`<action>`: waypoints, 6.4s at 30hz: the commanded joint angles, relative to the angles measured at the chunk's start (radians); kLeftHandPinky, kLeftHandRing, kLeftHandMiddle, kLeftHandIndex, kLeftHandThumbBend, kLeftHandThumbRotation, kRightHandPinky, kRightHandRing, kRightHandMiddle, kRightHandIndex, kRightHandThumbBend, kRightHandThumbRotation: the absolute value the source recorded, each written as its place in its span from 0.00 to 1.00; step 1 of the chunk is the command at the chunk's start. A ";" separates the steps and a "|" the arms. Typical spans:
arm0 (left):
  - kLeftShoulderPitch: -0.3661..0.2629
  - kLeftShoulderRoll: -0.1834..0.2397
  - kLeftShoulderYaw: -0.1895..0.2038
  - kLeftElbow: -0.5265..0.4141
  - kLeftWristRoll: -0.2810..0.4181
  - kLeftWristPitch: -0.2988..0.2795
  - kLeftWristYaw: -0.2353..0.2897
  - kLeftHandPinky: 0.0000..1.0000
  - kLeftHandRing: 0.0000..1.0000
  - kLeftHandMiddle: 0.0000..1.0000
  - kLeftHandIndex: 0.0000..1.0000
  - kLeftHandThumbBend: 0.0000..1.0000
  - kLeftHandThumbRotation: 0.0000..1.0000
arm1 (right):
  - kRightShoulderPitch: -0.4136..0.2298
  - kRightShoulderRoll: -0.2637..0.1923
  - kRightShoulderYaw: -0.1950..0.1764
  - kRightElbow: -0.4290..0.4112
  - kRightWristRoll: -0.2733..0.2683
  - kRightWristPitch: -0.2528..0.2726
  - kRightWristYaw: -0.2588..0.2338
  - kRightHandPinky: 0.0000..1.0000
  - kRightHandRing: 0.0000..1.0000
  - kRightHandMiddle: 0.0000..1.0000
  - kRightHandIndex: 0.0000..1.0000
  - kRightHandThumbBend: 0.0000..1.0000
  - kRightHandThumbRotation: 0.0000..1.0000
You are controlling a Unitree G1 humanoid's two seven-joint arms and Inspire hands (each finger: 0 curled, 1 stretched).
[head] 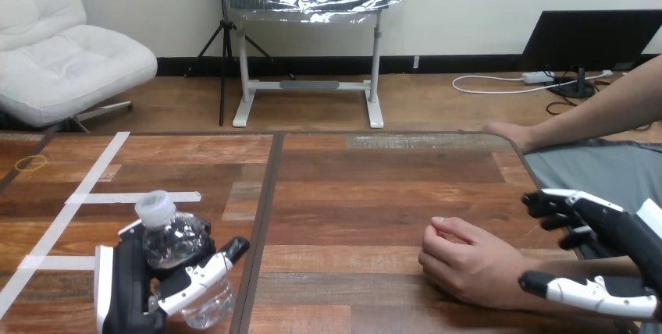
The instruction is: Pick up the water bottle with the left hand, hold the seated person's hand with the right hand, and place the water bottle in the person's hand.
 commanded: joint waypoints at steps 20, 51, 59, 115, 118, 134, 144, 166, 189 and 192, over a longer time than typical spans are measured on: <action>-0.128 -0.022 0.001 -0.289 -0.055 0.014 -0.059 0.24 0.29 0.33 0.35 0.66 0.00 | -0.181 -0.212 -0.048 0.066 -0.078 0.145 0.087 0.67 0.82 0.85 0.84 0.91 0.41; -0.154 -0.040 0.011 -0.293 -0.070 0.032 -0.083 0.22 0.27 0.32 0.34 0.66 0.00 | -0.293 -0.276 0.032 0.102 -0.175 0.170 0.154 0.77 0.89 0.88 0.85 0.98 0.27; -0.156 -0.041 0.012 -0.301 -0.071 0.035 -0.087 0.22 0.27 0.32 0.34 0.66 0.00 | -0.332 -0.263 0.072 0.137 -0.213 0.149 0.165 0.85 0.86 0.86 0.84 1.00 0.23; -0.168 -0.038 0.021 -0.295 -0.090 0.056 -0.097 0.22 0.27 0.32 0.35 0.65 0.00 | -0.495 -0.172 0.353 0.406 -0.404 -0.008 0.103 0.66 0.74 0.76 0.76 1.00 0.11; -0.166 -0.038 0.022 -0.294 -0.096 0.054 -0.100 0.22 0.27 0.32 0.35 0.65 0.00 | -0.503 -0.173 0.369 0.417 -0.425 -0.009 0.095 0.64 0.73 0.75 0.76 1.00 0.11; -0.158 -0.039 0.025 -0.306 -0.104 0.062 -0.100 0.22 0.27 0.32 0.35 0.66 0.00 | -0.533 -0.173 0.437 0.450 -0.484 0.032 0.106 0.60 0.72 0.76 0.76 1.00 0.12; -0.153 -0.038 0.024 -0.313 -0.116 0.063 -0.107 0.22 0.27 0.32 0.35 0.65 0.00 | -0.543 -0.166 0.462 0.466 -0.496 0.059 0.109 0.57 0.70 0.75 0.75 1.00 0.10; -0.153 -0.041 0.024 -0.316 -0.123 0.063 -0.109 0.22 0.27 0.32 0.35 0.65 0.00 | -0.570 -0.155 0.506 0.521 -0.517 0.095 0.120 0.53 0.65 0.70 0.71 0.91 0.23; -0.149 -0.041 0.026 -0.317 -0.136 0.070 -0.112 0.22 0.27 0.32 0.35 0.64 0.00 | -0.586 -0.138 0.556 0.603 -0.553 0.142 0.078 0.49 0.59 0.65 0.67 0.86 0.18; -0.149 -0.040 0.027 -0.317 -0.135 0.070 -0.110 0.22 0.27 0.32 0.34 0.64 0.00 | -0.586 -0.135 0.563 0.605 -0.559 0.155 0.082 0.49 0.58 0.65 0.67 0.85 0.18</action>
